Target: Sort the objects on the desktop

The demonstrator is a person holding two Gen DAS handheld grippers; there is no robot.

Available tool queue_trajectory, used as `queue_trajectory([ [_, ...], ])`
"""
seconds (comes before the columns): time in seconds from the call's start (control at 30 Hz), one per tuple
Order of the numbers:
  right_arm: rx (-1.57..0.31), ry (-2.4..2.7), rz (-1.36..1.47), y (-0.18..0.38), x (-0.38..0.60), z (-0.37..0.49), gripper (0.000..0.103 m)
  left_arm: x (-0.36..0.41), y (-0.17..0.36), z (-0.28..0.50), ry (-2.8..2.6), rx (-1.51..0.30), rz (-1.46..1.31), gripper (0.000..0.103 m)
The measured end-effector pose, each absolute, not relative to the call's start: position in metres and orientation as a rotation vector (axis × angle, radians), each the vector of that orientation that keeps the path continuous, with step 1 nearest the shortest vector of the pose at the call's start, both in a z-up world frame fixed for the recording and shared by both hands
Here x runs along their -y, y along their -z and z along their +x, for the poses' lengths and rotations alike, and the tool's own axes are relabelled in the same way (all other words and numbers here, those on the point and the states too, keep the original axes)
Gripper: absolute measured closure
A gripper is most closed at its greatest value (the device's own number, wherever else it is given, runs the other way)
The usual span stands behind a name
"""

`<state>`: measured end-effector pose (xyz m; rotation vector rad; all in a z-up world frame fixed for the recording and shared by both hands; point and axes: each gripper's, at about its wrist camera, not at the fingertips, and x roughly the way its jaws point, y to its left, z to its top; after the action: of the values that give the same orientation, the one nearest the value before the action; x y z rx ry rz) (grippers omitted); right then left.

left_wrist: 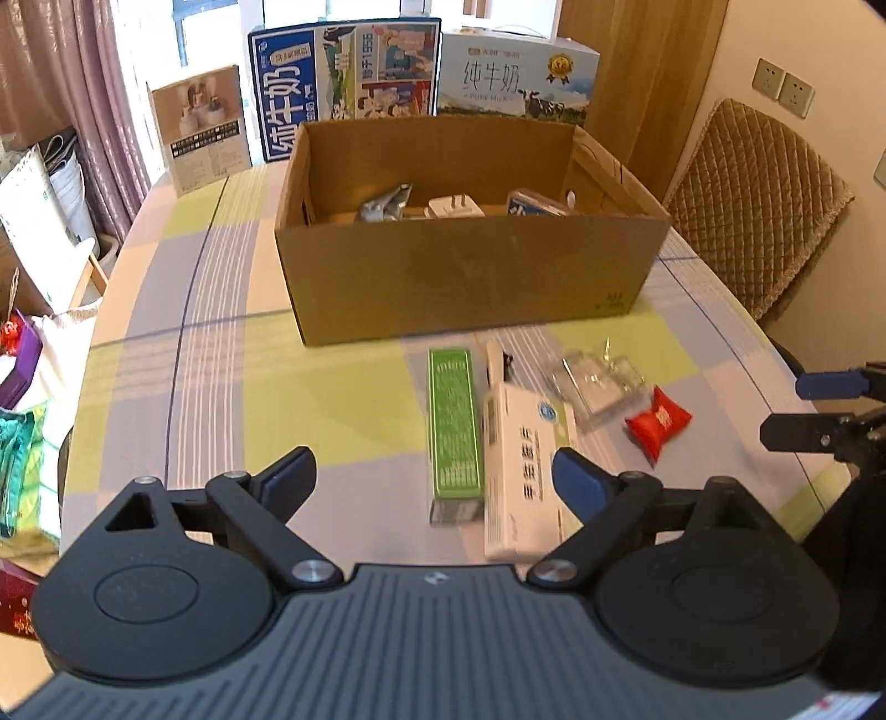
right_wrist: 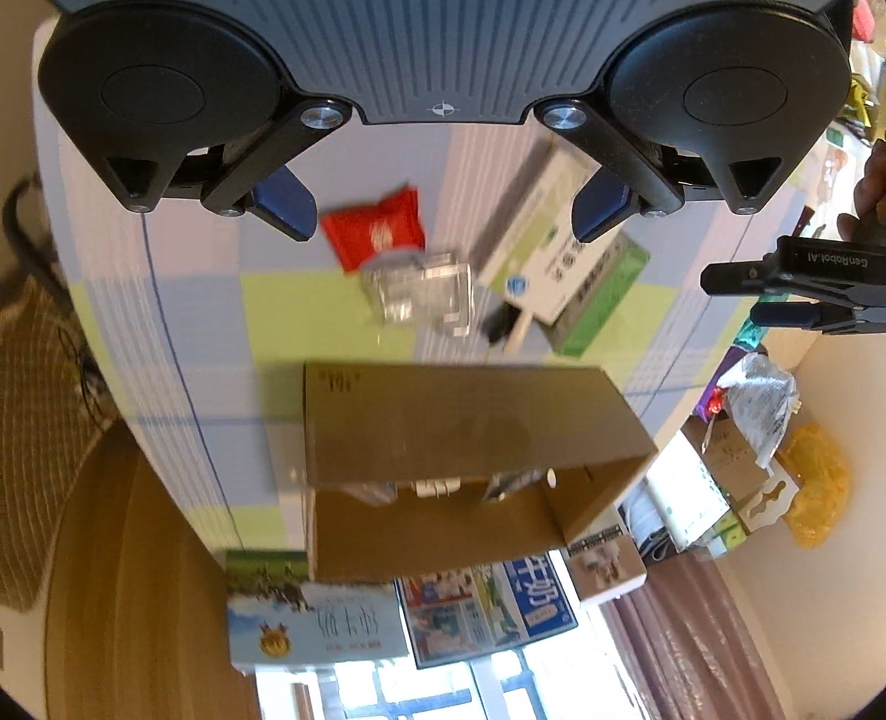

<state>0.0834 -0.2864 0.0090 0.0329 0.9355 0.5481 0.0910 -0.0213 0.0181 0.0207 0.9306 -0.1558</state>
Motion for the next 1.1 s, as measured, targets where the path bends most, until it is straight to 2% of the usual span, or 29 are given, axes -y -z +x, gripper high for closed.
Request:
queue_trajectory([
  [0.47,-0.994,-0.560,0.077,0.001,0.281,0.055,0.006,0.022,-0.006,0.063,0.146,-0.957,0.036,0.013],
  [1.1,-1.048,-0.569,0.099,0.018,0.242,0.066,0.006,0.004,0.013,0.065,0.136,-0.981,0.048,0.013],
])
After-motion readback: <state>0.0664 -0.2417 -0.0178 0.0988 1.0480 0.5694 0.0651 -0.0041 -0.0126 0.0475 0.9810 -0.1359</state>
